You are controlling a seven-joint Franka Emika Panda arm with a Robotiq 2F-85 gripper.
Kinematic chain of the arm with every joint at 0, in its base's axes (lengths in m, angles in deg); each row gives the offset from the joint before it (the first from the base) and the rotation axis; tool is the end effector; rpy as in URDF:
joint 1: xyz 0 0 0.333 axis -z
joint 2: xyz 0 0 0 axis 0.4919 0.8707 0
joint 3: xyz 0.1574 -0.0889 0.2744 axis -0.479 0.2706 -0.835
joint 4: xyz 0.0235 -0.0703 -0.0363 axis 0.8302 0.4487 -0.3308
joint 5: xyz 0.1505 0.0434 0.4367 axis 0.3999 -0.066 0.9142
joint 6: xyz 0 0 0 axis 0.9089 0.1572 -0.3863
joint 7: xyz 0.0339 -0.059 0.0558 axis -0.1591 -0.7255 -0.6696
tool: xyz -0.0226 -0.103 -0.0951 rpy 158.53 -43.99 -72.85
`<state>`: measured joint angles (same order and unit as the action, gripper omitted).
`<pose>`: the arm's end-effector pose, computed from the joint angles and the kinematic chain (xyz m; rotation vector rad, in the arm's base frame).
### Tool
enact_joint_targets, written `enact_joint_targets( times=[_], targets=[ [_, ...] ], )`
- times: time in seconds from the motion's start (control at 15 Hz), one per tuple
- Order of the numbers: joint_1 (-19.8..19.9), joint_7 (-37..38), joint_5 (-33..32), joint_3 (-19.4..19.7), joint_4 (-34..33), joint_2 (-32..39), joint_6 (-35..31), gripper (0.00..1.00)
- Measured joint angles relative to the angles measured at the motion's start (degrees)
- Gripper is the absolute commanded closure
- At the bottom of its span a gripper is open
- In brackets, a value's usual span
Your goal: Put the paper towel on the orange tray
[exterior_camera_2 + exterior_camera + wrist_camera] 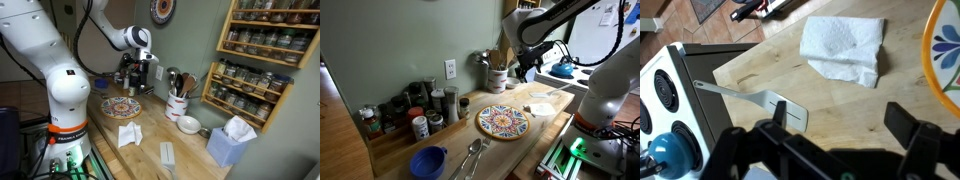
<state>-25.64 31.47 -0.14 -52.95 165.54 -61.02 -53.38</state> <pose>0.3811 0.0310 0.3113 2.5398 -0.5685 -0.2031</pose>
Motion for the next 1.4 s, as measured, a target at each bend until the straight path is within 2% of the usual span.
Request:
enact_joint_targets(
  times=[0.33, 0.73, 1.0, 1.4],
  targets=[
    [-3.94, 9.37, -1.97, -3.81, 2.74, 6.45, -2.54, 0.0],
    [-6.07, 18.85, -8.77, -4.31, 4.37, 15.12, -8.51, 0.0],
    [-6.68, 23.16, -11.68, -3.08, 4.08, 22.07, -8.82, 0.0],
    [-8.62, 27.11, -14.3, 1.28, 1.63, 30.41, -8.94, 0.0]
  ],
)
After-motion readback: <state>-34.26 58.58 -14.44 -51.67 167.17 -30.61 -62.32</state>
